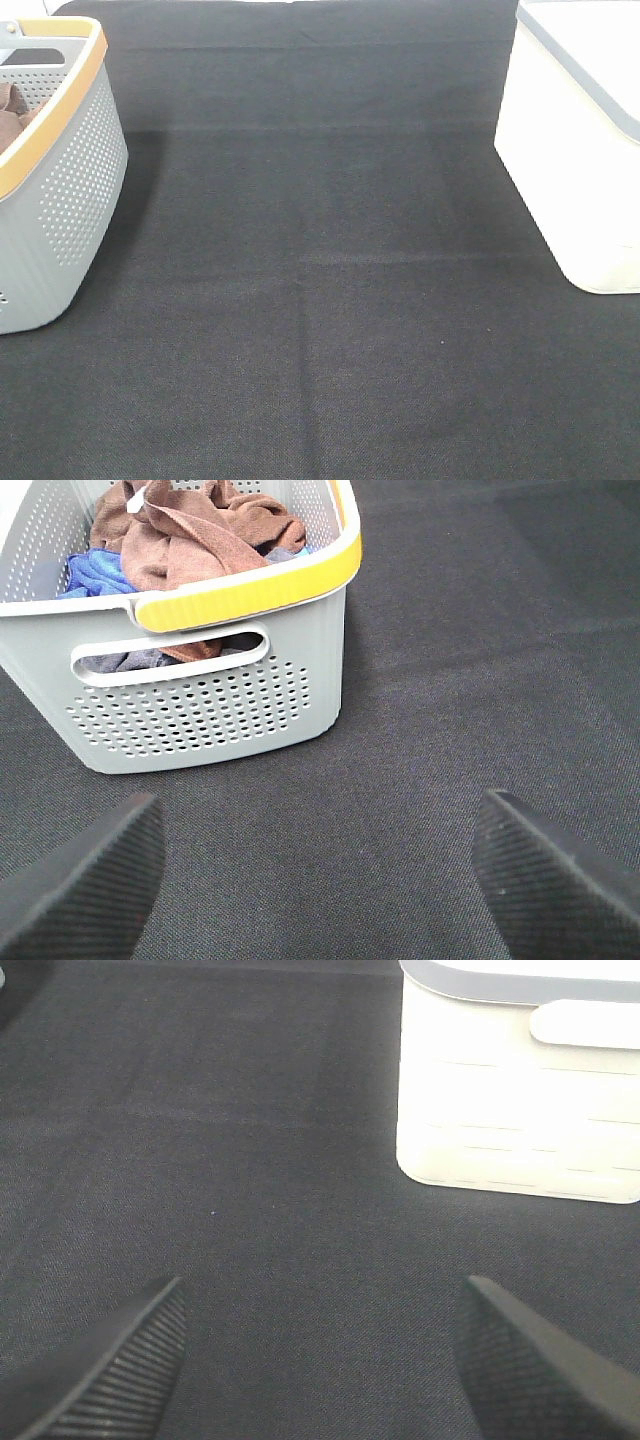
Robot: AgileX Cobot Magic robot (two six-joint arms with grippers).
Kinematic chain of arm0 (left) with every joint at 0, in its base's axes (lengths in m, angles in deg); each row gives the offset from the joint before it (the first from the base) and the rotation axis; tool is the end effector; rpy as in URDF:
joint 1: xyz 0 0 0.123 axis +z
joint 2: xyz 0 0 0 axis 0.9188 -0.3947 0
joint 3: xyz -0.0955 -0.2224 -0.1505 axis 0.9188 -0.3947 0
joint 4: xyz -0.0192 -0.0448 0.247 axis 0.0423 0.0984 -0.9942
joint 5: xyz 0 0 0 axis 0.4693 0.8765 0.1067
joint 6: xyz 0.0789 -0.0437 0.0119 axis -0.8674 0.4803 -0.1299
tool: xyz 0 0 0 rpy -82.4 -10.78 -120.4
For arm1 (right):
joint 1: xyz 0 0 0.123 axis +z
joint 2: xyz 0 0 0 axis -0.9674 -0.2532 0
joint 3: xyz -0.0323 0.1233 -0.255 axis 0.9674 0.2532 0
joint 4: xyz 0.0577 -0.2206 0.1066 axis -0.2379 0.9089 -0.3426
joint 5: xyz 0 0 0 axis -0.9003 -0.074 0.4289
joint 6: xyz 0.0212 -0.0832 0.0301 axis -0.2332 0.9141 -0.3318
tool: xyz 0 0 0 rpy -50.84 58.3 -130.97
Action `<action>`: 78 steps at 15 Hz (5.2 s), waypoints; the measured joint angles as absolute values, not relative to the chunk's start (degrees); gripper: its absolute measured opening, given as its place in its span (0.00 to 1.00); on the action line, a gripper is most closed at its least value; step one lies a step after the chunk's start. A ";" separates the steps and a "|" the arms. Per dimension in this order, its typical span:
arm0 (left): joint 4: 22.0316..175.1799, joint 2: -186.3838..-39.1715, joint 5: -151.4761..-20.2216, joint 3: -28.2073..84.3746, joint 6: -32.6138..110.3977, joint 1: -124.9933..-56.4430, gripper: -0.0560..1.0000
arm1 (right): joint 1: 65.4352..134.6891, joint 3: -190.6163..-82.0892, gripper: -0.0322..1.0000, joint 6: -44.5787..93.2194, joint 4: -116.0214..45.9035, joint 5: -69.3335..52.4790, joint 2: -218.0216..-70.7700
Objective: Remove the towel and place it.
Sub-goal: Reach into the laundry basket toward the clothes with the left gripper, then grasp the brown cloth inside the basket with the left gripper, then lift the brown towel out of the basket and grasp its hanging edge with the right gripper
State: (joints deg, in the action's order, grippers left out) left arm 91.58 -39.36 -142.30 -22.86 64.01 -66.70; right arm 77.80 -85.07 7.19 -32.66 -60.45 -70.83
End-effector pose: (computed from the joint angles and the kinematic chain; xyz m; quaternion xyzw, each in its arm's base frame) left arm -0.0056 -0.0090 0.2783 0.0678 0.8458 -0.0150 0.5289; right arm -0.0074 0.0073 0.2781 -0.0632 0.8489 0.0330 0.5237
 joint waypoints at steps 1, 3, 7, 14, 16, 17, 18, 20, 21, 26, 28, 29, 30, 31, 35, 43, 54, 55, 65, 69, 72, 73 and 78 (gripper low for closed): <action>91.58 -39.36 -142.30 -22.86 64.01 -66.70 0.81 | 77.80 -85.07 0.72 7.19 -32.66 -60.45 -70.83; 91.58 -39.36 -142.30 -22.86 64.01 -66.70 0.81 | 77.80 -85.07 0.72 7.19 -32.66 -60.45 -70.83; 91.58 -39.36 -142.30 -22.86 64.01 -66.70 0.81 | 77.80 -85.07 0.72 7.19 -32.66 -60.45 -70.83; 92.56 -39.36 -142.30 -22.86 64.01 -66.70 0.81 | 77.80 -85.07 0.72 7.19 -32.66 -60.45 -70.83; 92.84 -39.36 -142.30 -22.86 64.07 -66.70 0.81 | 77.80 -85.07 0.72 7.19 -32.66 -60.45 -70.83; 92.90 -39.48 -141.95 -22.80 64.41 -66.70 0.81 | 77.80 -85.07 0.72 7.19 -32.66 -60.45 -70.83; 92.84 -40.62 -140.75 -21.94 64.64 -66.70 0.80 | 77.80 -85.07 0.72 7.19 -32.66 -60.45 -70.83; 92.73 -46.18 -134.39 -19.25 65.10 -66.70 0.79 | 77.80 -85.07 0.72 7.19 -32.66 -60.45 -70.83; 92.15 -49.85 -130.72 -18.16 65.33 -66.70 0.78 | 77.80 -85.07 0.72 7.19 -32.66 -60.45 -70.83; 79.49 -73.63 -116.80 -9.10 74.90 -66.70 0.77 | 77.80 -85.07 0.72 7.19 -32.66 -60.45 -70.83; 72.62 -84.40 -117.83 -3.72 81.49 -66.70 0.77 | 77.80 -85.07 0.72 7.19 -32.66 -60.45 -70.83; 69.98 -89.10 -119.32 -0.74 84.01 -66.70 0.77 | 77.80 -85.07 0.72 7.19 -32.66 -60.45 -70.83; 66.89 -96.20 -122.19 4.47 87.27 -66.70 0.77 | 77.80 -85.07 0.72 7.19 -32.66 -60.45 -70.83; 65.86 -100.73 -124.19 7.74 88.48 -66.70 0.77 | 77.80 -85.07 0.72 7.19 -32.66 -60.45 -70.83; 64.71 -114.02 -128.66 18.17 89.39 -66.70 0.77 | 77.80 -85.07 0.72 7.19 -32.66 -60.45 -70.83; 61.79 -145.82 -143.10 53.12 89.45 -66.70 0.71 | 77.80 -85.07 0.72 7.19 -32.66 -60.45 -70.83; 63.79 -163.06 -142.01 59.99 89.45 -66.70 0.68 | 77.80 -85.07 0.72 7.19 -32.66 -60.45 -70.83; 63.79 -163.75 -141.04 60.11 89.45 -66.70 0.68 | 77.80 -85.07 0.72 7.19 -32.66 -60.45 -70.83; 64.82 -165.81 -139.03 60.57 84.98 -66.70 0.05 | 77.80 -85.07 0.72 7.19 -32.66 -60.45 -70.83; 65.91 -162.32 -140.69 60.57 83.44 -66.70 0.05 | 77.80 -85.07 0.72 7.19 -32.66 -60.45 -70.83; 68.49 -154.87 -142.07 60.57 81.89 -66.70 0.05 | 77.80 -85.07 0.72 7.19 -32.66 -60.45 -70.83; 70.67 -150.97 -142.24 60.57 80.86 -66.70 0.05 | 77.80 -85.07 0.72 7.19 -32.66 -60.45 -70.83; 77.89 -141.29 -142.13 60.57 79.20 -66.70 0.05 | 77.80 -85.07 0.72 7.19 -32.66 -60.45 -70.83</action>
State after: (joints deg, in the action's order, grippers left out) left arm 77.89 -141.29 -142.13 60.57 79.20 -66.70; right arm 77.80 -85.07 7.19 -32.66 -60.45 -70.83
